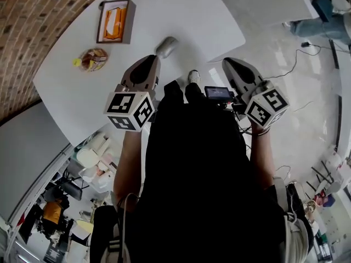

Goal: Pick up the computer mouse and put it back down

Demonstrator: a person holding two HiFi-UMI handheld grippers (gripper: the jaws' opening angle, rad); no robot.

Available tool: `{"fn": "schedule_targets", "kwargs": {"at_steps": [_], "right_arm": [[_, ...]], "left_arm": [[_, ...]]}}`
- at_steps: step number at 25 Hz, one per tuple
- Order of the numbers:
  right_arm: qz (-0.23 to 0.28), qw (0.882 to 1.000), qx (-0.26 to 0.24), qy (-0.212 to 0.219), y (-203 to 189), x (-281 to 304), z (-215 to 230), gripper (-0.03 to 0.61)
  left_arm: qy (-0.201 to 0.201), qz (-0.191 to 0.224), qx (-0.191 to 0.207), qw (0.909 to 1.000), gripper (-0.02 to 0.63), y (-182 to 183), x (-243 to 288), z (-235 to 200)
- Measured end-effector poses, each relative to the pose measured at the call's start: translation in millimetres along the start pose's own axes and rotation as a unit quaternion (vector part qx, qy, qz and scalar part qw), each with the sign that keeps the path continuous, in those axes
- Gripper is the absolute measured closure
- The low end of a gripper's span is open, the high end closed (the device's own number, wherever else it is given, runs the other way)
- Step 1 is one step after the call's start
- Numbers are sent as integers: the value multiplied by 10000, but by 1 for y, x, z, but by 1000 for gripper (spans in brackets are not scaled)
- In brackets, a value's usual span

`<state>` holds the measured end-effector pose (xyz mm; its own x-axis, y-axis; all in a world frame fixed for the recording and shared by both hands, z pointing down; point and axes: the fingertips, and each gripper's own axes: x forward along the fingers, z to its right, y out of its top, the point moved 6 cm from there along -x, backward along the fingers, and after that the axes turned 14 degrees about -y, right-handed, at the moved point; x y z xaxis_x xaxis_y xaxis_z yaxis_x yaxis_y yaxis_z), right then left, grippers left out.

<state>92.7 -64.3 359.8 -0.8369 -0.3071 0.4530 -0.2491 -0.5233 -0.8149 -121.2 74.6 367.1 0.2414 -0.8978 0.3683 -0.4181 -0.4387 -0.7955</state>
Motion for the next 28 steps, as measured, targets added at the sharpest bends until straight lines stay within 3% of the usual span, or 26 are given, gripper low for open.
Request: {"fn": "schedule_targets", "kwargs": {"at_steps": [4, 15, 28], "right_arm": [[-18, 9994, -155, 301, 4, 14, -16, 560], [-86, 9922, -753, 993, 18, 32, -48, 561], [-37, 9928, -777, 912, 26, 37, -48, 561]], "left_arm": [[-193, 106, -98, 9997, 598, -3, -5, 8], [-549, 255, -103, 9981, 598, 0, -11, 20], [-781, 103, 44, 9969, 598, 3, -4, 15]]}}
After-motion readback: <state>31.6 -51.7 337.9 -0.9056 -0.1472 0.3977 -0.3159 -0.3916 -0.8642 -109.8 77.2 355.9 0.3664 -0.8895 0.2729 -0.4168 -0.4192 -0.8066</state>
